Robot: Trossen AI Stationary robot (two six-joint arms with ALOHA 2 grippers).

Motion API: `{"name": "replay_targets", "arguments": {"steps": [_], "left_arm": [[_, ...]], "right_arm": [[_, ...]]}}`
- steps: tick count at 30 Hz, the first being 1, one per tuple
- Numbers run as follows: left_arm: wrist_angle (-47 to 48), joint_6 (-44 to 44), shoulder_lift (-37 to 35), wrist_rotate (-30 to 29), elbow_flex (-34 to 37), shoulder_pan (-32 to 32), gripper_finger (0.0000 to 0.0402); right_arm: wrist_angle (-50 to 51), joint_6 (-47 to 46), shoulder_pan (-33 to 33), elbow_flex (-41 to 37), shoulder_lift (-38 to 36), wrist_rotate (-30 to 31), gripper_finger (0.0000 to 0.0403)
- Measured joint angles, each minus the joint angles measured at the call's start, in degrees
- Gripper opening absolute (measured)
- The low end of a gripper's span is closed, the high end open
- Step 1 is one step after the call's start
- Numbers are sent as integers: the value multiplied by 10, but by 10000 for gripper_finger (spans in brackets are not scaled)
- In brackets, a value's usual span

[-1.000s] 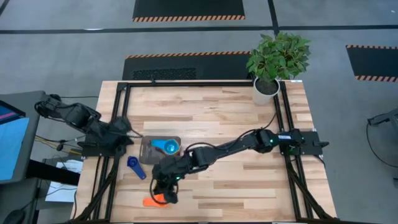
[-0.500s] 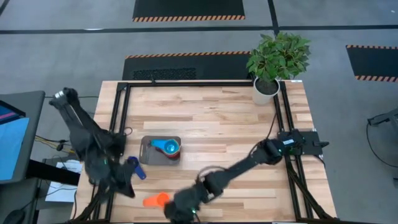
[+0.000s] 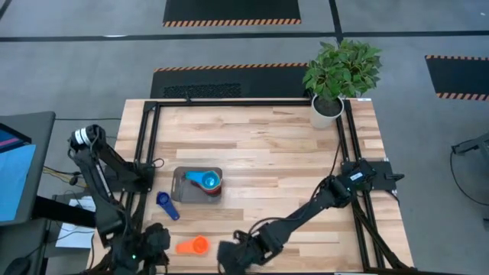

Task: Nest measuring cups in basket
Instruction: Stack the orange measuring cup on top of the light blue measuring cup in the black bin

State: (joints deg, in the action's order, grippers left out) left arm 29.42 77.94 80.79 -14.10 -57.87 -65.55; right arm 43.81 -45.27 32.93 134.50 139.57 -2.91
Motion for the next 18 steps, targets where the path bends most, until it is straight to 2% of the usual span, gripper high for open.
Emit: {"name": "replay_targets", "arguments": {"steps": [3,5,9,13,16,18], "left_arm": [[5,10,21,-56,0,-7,37],[18,-2,34,-57,0,-7,47],[45,-13,48,-37,0,2,88],[97,-4,48,-35,0,2,143],[138,9,48,-33,0,2,180],[158,20,48,-30,0,2,199]], "right_arm": [[-37,25,-16,0,0,46,81],[-71,79,-31,0,2,53,81],[-98,245,-56,0,4,56,81],[-117,331,-79,0,4,13,81],[-154,336,-93,0,9,-39,81],[-175,333,-99,1,17,-48,81]]}}
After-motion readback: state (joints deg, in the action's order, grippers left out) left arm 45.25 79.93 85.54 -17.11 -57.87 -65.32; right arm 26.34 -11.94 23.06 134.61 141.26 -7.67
